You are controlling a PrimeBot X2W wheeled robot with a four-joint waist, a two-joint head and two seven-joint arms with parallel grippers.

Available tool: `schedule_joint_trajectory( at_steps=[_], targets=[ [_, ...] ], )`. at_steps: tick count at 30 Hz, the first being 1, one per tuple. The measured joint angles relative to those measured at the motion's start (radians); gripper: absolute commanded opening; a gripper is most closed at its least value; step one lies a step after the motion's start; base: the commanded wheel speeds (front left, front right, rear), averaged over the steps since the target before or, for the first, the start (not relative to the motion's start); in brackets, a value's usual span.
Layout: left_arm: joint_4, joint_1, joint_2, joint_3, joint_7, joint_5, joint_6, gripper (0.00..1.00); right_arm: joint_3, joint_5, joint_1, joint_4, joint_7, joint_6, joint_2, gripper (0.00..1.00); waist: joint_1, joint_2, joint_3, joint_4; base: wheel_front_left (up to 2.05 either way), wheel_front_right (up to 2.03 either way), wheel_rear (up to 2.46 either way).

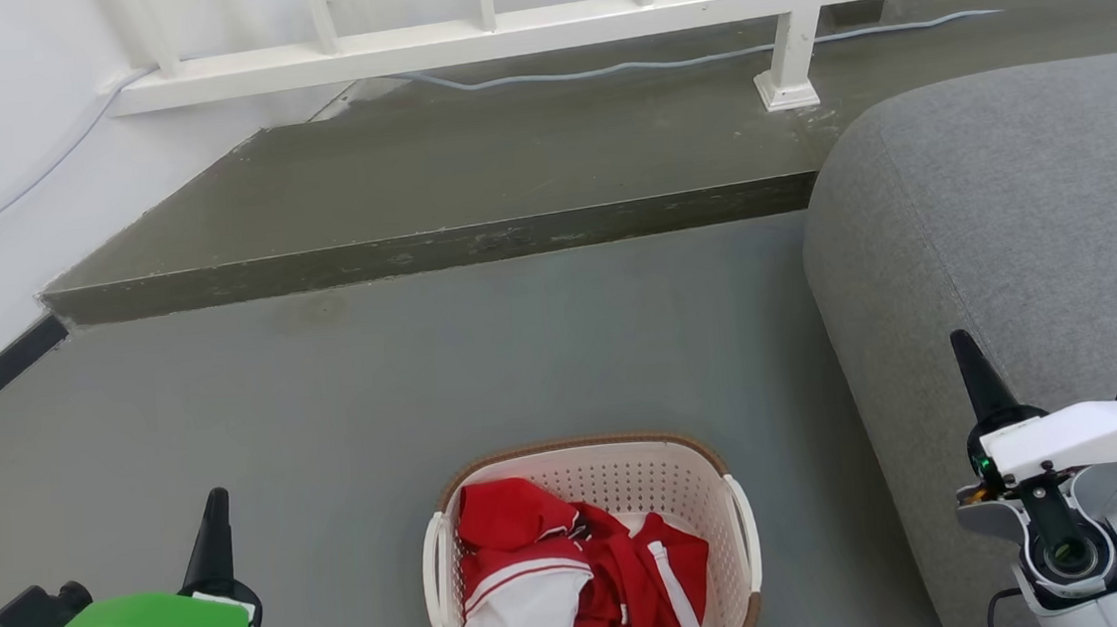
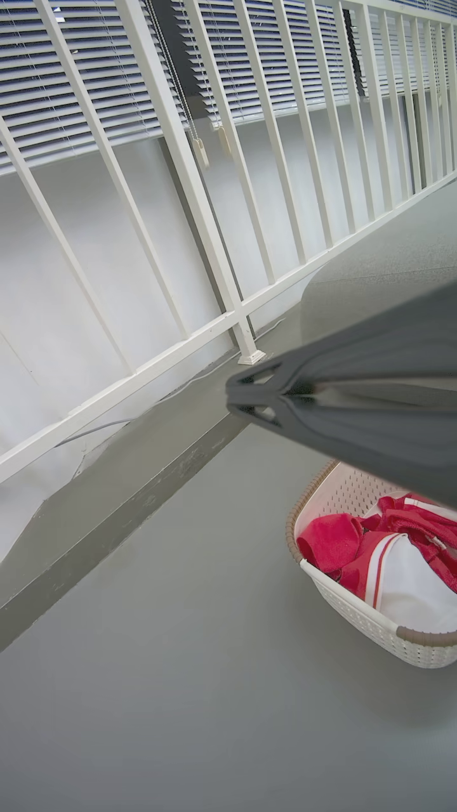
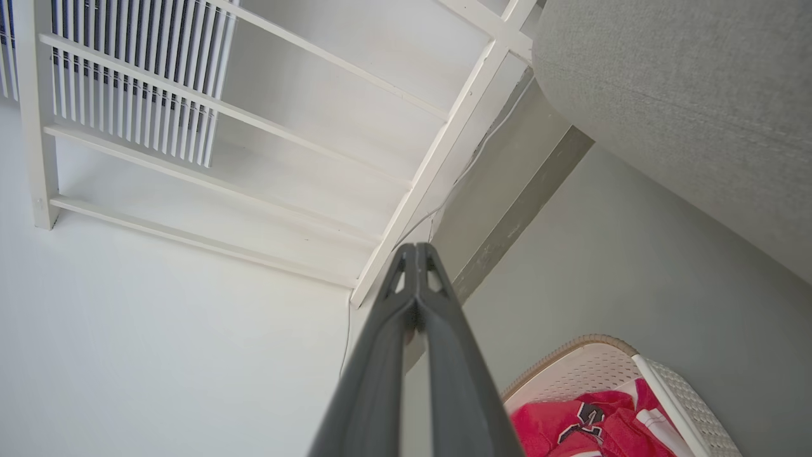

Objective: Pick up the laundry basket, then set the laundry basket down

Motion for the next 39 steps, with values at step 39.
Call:
schedule_joint_trajectory(
  at_steps=[39],
  targets=[
    [0.002,-0.026,-0.012,0.092,0.128,-0.415,-0.022,0.00,-0.177,0.434,0.000,-0.029,0.131,0.052,0.045,0.00,0.0000,0.0000,-0.003,0.015,0.00,0.00,0.00]
  ],
)
